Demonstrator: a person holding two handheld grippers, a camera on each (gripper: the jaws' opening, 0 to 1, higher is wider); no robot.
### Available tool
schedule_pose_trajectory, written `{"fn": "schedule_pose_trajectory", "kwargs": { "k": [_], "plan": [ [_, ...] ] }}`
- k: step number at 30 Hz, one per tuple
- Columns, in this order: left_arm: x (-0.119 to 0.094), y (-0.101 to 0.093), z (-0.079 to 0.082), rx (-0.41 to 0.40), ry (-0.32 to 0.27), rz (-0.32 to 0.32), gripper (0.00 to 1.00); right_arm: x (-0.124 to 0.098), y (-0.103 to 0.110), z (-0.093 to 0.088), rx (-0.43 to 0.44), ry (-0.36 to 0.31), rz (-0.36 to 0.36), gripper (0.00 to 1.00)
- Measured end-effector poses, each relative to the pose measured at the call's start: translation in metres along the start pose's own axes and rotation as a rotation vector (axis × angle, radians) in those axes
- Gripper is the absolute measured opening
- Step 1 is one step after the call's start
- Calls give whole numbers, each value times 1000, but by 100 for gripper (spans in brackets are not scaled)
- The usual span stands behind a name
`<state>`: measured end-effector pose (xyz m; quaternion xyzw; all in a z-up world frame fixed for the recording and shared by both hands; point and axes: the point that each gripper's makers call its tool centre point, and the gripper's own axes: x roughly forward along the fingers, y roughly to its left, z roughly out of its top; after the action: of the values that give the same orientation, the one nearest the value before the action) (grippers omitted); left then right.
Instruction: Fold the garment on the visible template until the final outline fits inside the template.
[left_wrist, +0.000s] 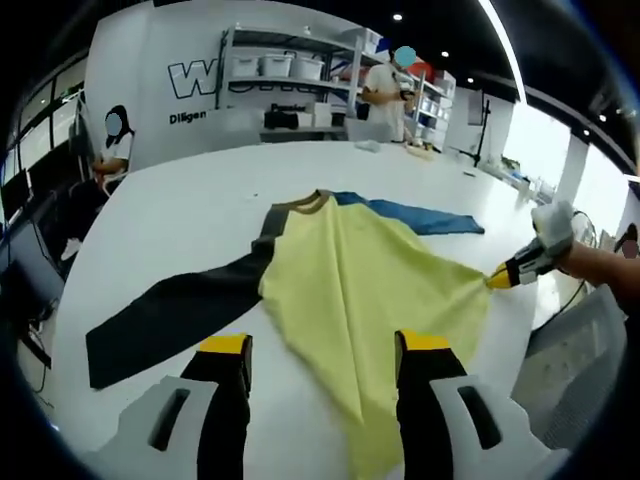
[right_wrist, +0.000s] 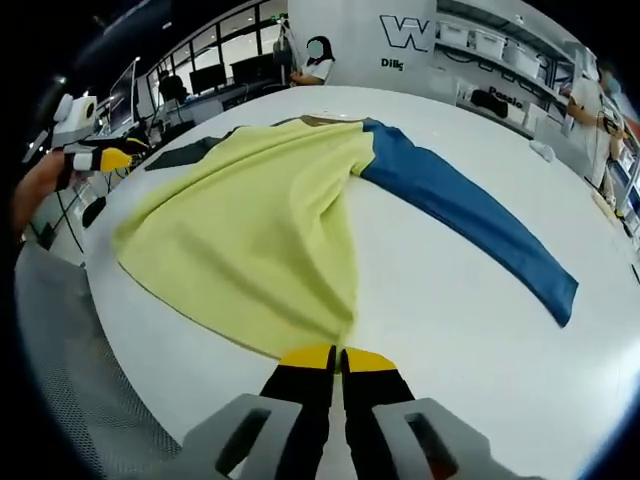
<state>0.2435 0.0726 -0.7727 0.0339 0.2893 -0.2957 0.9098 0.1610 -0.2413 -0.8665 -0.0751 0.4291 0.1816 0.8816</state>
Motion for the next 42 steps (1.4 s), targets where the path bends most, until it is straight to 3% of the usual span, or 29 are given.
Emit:
{"fn": "schedule_pose_trajectory", "kwargs": {
  "k": [2,4,10,12,16,18,19,21,29,34,36,40,42],
  "plan": [
    [4,1,19,14,-79,-8,61,0,0,-1,-2,2,0,0],
    [7,3,30,16,-106,-8,62,-1,0,-1,-4,2,0,0],
    [36,21,60,15,-118,-18,61,-1,0,-2,-4,6,1,0],
    [57,29,81,31,-126,-27,58,-1,1,-2,-9,7,1,0],
    [88,44,104,50,-127,-25,55,-1,2,-2,-14,11,2,0],
    [95,47,106,46,-122,-26,51,-1,2,-2,-14,11,2,0],
    [113,55,108,30,-102,-26,49,-1,2,-2,-15,13,3,0],
    [129,66,102,48,-61,-6,46,-1,2,-2,-17,16,4,0],
    [163,92,86,-2,5,38,33,0,2,-1,-10,28,4,0],
    [175,97,82,33,36,50,29,0,2,-1,-9,32,2,0],
    [186,103,82,59,58,55,27,1,-5,-4,-14,76,-49,0],
    [199,105,79,81,82,60,27,0,-3,-4,-36,97,-53,0],
    [206,106,72,103,110,64,27,-2,-9,-6,-45,119,-88,0]
  ]
}}
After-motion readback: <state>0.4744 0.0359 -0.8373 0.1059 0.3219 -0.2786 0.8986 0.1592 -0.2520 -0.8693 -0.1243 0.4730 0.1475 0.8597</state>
